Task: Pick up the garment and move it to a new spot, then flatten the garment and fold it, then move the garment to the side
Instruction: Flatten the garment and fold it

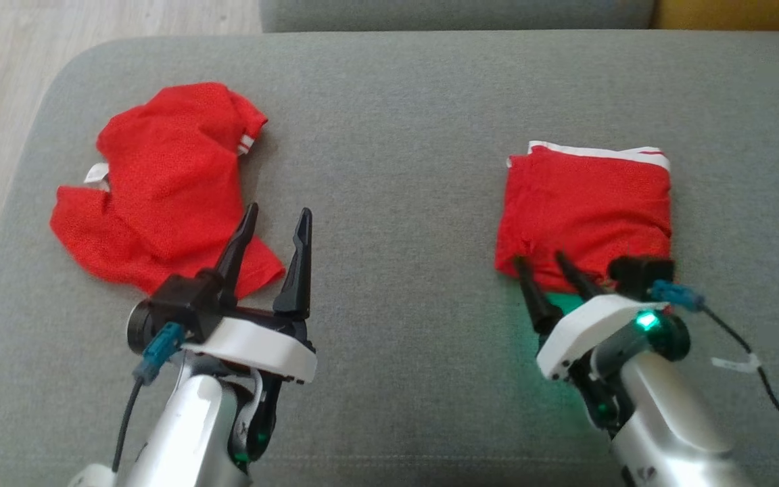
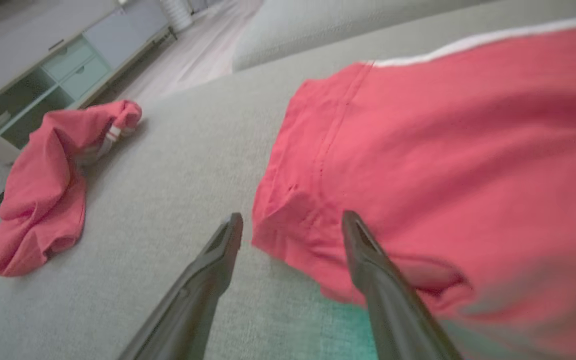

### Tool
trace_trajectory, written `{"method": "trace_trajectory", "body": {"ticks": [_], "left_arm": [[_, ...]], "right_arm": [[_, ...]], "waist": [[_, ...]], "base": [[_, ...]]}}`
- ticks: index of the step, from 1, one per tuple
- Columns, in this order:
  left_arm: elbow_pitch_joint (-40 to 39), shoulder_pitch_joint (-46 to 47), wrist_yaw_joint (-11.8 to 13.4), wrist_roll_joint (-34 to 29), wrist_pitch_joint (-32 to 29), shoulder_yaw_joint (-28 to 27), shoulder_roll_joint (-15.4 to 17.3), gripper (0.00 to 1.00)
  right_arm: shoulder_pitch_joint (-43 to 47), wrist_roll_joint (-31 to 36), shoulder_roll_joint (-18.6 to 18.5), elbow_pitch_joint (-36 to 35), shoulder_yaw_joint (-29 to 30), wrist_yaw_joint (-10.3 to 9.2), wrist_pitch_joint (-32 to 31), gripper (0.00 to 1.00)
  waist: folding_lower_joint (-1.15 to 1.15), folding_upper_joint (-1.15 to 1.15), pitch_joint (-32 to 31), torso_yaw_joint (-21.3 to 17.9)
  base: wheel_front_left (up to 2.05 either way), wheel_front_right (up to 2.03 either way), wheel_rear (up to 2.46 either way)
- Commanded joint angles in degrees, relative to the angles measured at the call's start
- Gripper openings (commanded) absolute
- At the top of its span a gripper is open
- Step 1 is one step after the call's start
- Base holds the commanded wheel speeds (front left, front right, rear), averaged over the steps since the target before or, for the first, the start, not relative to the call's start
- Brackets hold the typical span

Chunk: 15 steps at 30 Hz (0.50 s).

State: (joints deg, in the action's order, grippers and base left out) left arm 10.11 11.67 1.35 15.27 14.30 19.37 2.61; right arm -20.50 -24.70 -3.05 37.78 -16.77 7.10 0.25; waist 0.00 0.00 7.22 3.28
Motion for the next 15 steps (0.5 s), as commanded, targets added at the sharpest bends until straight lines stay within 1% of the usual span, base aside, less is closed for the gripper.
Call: {"method": "trace_trajectory", "body": {"ticks": [1, 5, 7, 9, 10, 11, 15], "left_arm": [[-1.6, 1.3, 0.0, -0.5, 0.7, -2.3, 0.3, 1.00], [-2.1, 1.3, 0.0, -0.9, 0.7, -3.0, 0.3, 1.00], [-2.7, 1.3, 0.1, -0.8, 0.7, -3.4, 0.3, 1.00], [-3.4, 1.3, 0.3, -0.8, 0.7, -3.7, 0.3, 1.00], [-3.4, 1.3, 0.3, -0.8, 0.7, -3.7, 0.3, 1.00], [-4.3, 1.4, 0.5, -0.5, 0.7, -3.9, 0.3, 1.00], [-5.3, 1.5, 0.8, -0.1, 0.7, -4.1, 0.3, 1.00]], "right_arm": [[-1.1, 0.0, 0.2, -2.8, 0.0, 0.39, 1.2, 1.00], [-0.9, 2.2, 0.2, -6.8, 4.7, 0.39, 3.4, 1.00], [-0.4, 4.8, 0.2, -9.8, 7.7, 0.39, 4.4, 1.00], [0.5, 8.7, 0.1, -13.3, 10.7, 0.39, 5.4, 1.00], [0.5, 8.7, 0.1, -13.3, 10.7, 0.39, 5.4, 1.00], [1.7, 12.3, 0.1, -17.2, 13.5, 0.39, 6.0, 1.00], [4.6, 17.5, 0.1, -24.2, 17.9, 0.39, 7.7, 1.00]], "waist": [[0.00, 0.00, -0.7, -0.8], [0.00, 0.00, -1.7, -2.1], [0.00, 0.00, -2.2, -2.8], [0.00, 0.00, -2.5, -3.5], [0.00, 0.00, -2.5, -3.5], [0.00, 0.00, -2.6, -4.0], [0.00, 0.00, -2.7, -4.7]], "base": [[0.00, 0.00, 0.00], [0.00, 0.00, 0.00], [0.00, 0.00, 0.00], [0.00, 0.00, 0.00], [0.00, 0.00, 0.00], [0.00, 0.00, 0.00], [0.00, 0.00, 0.00]]}}
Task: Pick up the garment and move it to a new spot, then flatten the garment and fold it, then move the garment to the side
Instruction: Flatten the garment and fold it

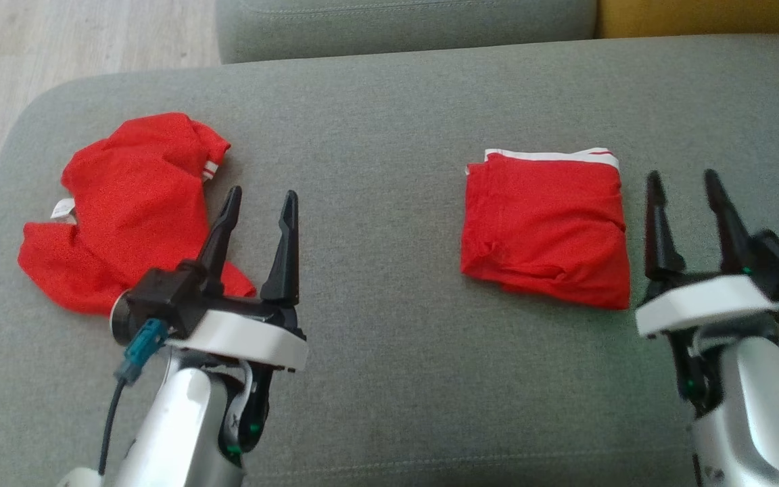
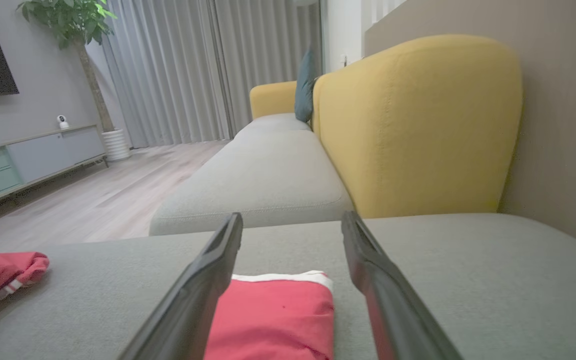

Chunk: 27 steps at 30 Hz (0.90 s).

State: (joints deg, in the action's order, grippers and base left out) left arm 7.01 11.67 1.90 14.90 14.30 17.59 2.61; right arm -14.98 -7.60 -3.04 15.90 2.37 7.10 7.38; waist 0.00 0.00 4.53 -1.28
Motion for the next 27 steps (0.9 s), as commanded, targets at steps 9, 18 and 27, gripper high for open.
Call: {"method": "trace_trajectory", "body": {"ticks": [9, 18, 27], "left_arm": [[-3.0, -0.6, 0.8, 1.0, 0.7, -1.9, 0.3, 1.00], [-3.4, -0.6, 0.5, 0.9, 0.7, -1.2, 0.3, 1.00], [-3.5, 1.3, -0.2, 0.6, 0.7, -0.1, 0.3, 1.00]], "right_arm": [[6.0, 0.0, 0.1, -7.0, 1.7, 0.39, 4.6, 1.00], [5.7, -0.1, 0.2, -7.3, 2.7, 0.39, 5.1, 1.00], [0.8, 1.5, 0.2, -4.5, 1.6, 0.39, 4.9, 0.00]], "waist": [[0.00, 0.00, -0.5, -1.4], [0.00, 0.00, 0.4, -0.8], [0.00, 0.00, 5.0, 1.9]], "base": [[0.00, 0.00, 0.00], [0.00, 0.00, 0.00], [0.00, 0.00, 0.00]]}}
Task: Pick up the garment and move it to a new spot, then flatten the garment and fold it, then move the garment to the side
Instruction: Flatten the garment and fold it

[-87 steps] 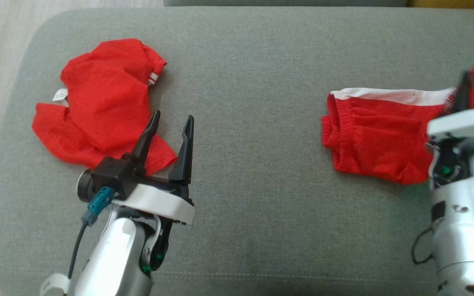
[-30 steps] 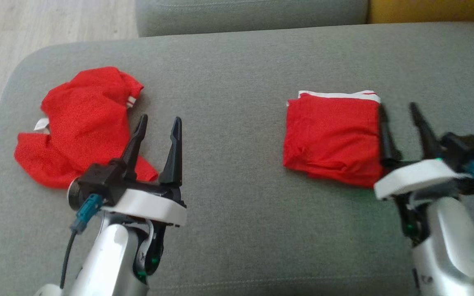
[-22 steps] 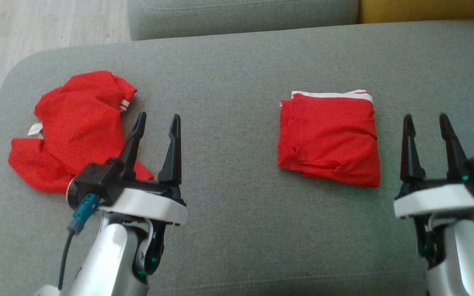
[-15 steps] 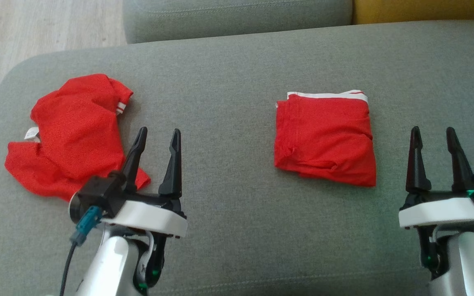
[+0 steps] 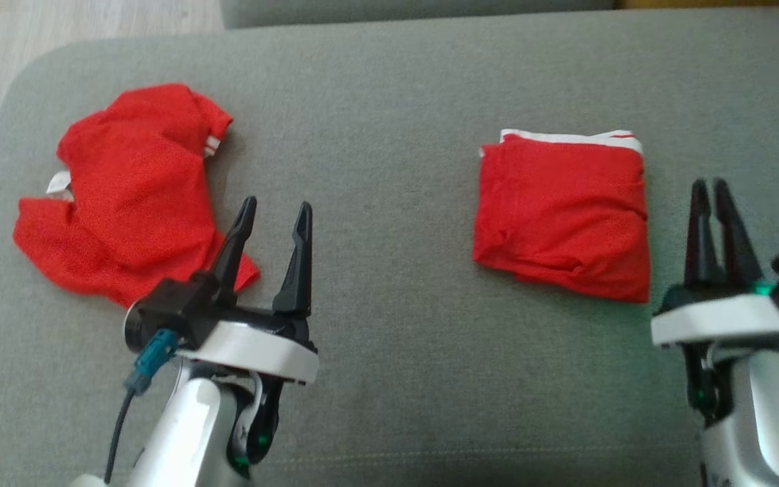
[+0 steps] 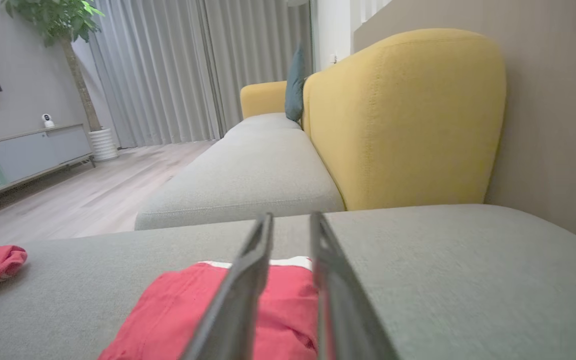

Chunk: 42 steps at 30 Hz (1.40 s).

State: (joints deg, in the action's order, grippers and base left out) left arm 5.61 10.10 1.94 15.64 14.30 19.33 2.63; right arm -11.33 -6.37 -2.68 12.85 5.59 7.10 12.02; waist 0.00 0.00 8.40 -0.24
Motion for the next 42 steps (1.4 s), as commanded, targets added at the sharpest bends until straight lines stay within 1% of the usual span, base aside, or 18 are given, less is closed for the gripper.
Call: {"method": "trace_trajectory", "body": {"ticks": [1, 5, 10, 11, 18, 22, 25, 28, 32, 36, 37, 38, 42], "left_arm": [[-2.1, 3.1, -0.4, -0.1, 0.7, -1.7, 0.2, 1.00], [-2.0, 4.1, -0.7, 0.0, 0.7, -1.1, 0.2, 1.00], [-1.8, 5.2, -0.9, 0.3, 0.7, -0.6, 0.2, 1.00], [-1.8, 5.2, -0.9, 0.3, 0.7, -0.6, 0.2, 1.00], [-1.8, 6.1, -1.0, 0.3, 0.7, -0.3, 0.2, 1.00], [-1.6, 6.4, -1.2, 0.0, 0.7, -1.0, 0.2, 1.00], [-1.3, 6.5, -1.3, -0.4, 0.7, -1.5, 0.2, 1.00], [-1.3, 6.3, -1.3, -0.5, 0.7, -2.0, 0.2, 1.00], [-1.3, 5.7, -1.3, -0.5, 0.7, -2.5, 0.2, 1.00], [-1.4, 4.8, -0.9, -0.5, 0.7, -2.7, 0.2, 1.00], [-1.4, 4.5, -0.9, -0.4, 0.7, -2.8, 0.2, 1.00], [-1.4, 4.3, -0.8, -0.4, 0.7, -2.9, 0.2, 1.00], [-1.2, 3.1, -0.6, -0.4, 0.7, -3.2, 0.2, 1.00]], "right_arm": [[-3.7, 0.5, -0.2, -0.6, -1.8, 0.39, 0.2, 0.00], [-7.2, 2.7, -0.2, 4.5, -2.9, 0.39, 0.0, 0.00], [-11.5, 5.0, -0.2, 12.6, -4.1, 0.39, 0.3, 0.00], [-11.5, 5.0, -0.2, 12.6, -4.1, 0.39, 0.3, 0.00], [-15.7, 7.5, -0.2, 22.9, -1.6, 0.39, 1.5, 0.00], [-17.1, 7.2, -0.2, 26.5, -1.7, 0.39, 2.3, 0.00], [-17.7, 5.8, -0.2, 26.9, -2.5, 0.39, 2.7, 0.00], [-17.5, 4.3, -0.2, 25.4, -3.5, 0.39, 2.9, 0.00], [-15.0, 3.4, -0.2, 19.8, -4.6, 0.39, 2.9, 0.00], [-11.0, 2.4, -0.2, 13.6, -4.3, 0.39, 3.0, 0.00], [-10.0, 2.6, -0.2, 11.9, -4.2, 0.39, 3.0, 0.74], [-9.0, 2.5, -0.2, 10.3, -4.2, 0.39, 3.0, 1.00], [-5.1, 1.9, -0.2, 5.1, -4.0, 0.39, 3.0, 1.00]], "waist": [[0.00, 0.00, 1.7, 1.2], [0.00, 0.00, 3.9, 2.8], [0.00, 0.00, 5.9, 4.6], [0.00, 0.00, 5.9, 4.6], [0.00, 0.00, 8.0, 6.0], [0.00, 0.00, 8.3, 5.6], [0.00, 0.00, 7.8, 4.6], [0.00, 0.00, 6.6, 3.4], [0.00, 0.00, 4.7, 1.9], [0.00, 0.00, 2.6, 0.3], [0.00, 0.00, 2.1, -0.1], [0.00, 0.00, 1.7, -0.4], [0.00, 0.00, 0.0, -1.7]], "base": [[0.00, 0.00, 0.00], [0.00, 0.00, 0.00], [0.00, 0.00, 0.00], [0.00, 0.00, 0.00], [0.00, 0.00, 0.00], [0.00, 0.00, 0.00], [0.00, 0.00, 0.00], [0.00, 0.00, 0.00], [0.00, 0.00, 0.00], [0.00, 0.00, 0.00], [0.00, 0.00, 0.00], [0.00, 0.00, 0.00], [0.00, 0.00, 0.00]]}}
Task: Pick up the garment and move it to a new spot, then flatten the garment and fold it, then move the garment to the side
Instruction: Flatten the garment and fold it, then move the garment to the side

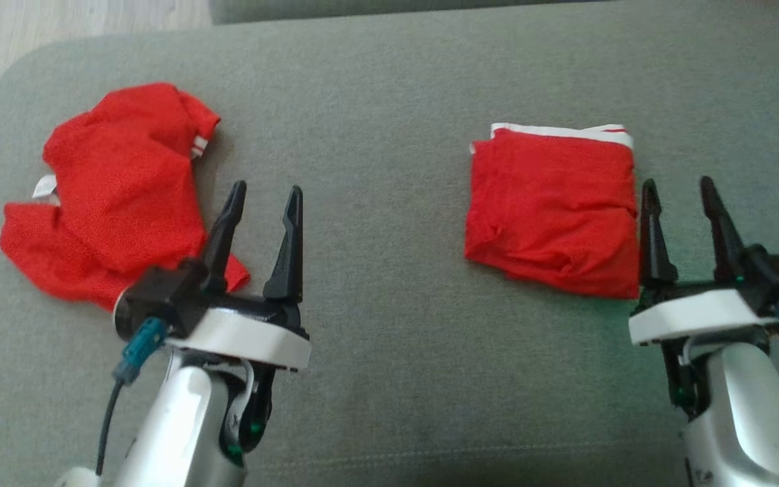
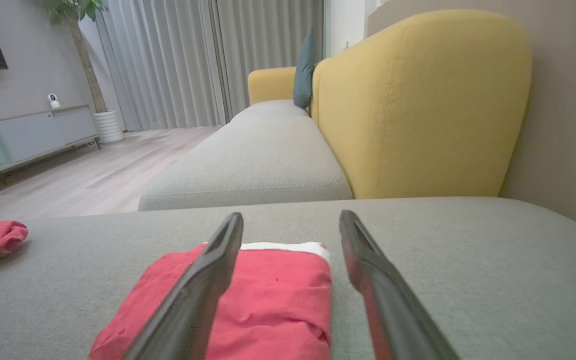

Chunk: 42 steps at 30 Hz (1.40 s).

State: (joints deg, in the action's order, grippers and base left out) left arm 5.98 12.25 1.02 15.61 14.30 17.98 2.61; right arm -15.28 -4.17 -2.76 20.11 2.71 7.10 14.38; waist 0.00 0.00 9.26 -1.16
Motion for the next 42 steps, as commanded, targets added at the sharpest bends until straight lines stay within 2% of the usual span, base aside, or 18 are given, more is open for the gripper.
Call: {"method": "trace_trajectory", "body": {"ticks": [1, 12, 25, 30, 36, 42], "left_arm": [[-1.6, 0.7, 0.4, -0.3, 0.7, -1.9, 0.3, 1.00], [-0.7, -1.9, 0.3, -0.3, 0.7, -1.5, 0.3, 1.00], [-1.3, -1.4, 0.3, -0.2, 0.7, -0.4, 0.3, 1.00], [-1.4, -0.7, 0.0, -0.2, 0.7, 0.0, 0.3, 1.00], [-1.2, 0.4, -0.6, -0.4, 0.7, 0.4, 0.3, 1.00], [-1.1, 1.8, -1.1, -0.6, 0.7, 0.3, 0.3, 1.00]], "right_arm": [[-0.2, -0.5, -0.1, -3.1, -1.0, 0.39, 0.6, 1.00], [7.1, -1.6, -0.1, -8.2, -0.9, 0.39, -0.5, 1.00], [6.1, -1.5, -0.1, -8.5, 0.1, 0.39, -1.9, 1.00], [3.0, -4.1, -0.1, -4.7, 1.0, 0.39, -5.4, 1.00], [-2.2, -6.6, -0.1, 3.4, 2.0, 0.39, -9.0, 1.00], [-7.5, -8.3, -0.1, 12.0, 2.4, 0.39, -9.7, 1.00]], "waist": [[0.00, 0.00, -1.2, -1.0], [0.00, 0.00, -3.2, -2.6], [0.00, 0.00, -1.9, -1.7], [0.00, 0.00, 0.1, -0.5], [0.00, 0.00, 2.8, 1.0], [0.00, 0.00, 5.6, 2.3]], "base": [[0.00, 0.00, 0.00], [0.00, 0.00, 0.00], [0.00, 0.00, 0.00], [0.00, 0.00, 0.00], [0.00, 0.00, 0.00], [0.00, 0.00, 0.00]]}}
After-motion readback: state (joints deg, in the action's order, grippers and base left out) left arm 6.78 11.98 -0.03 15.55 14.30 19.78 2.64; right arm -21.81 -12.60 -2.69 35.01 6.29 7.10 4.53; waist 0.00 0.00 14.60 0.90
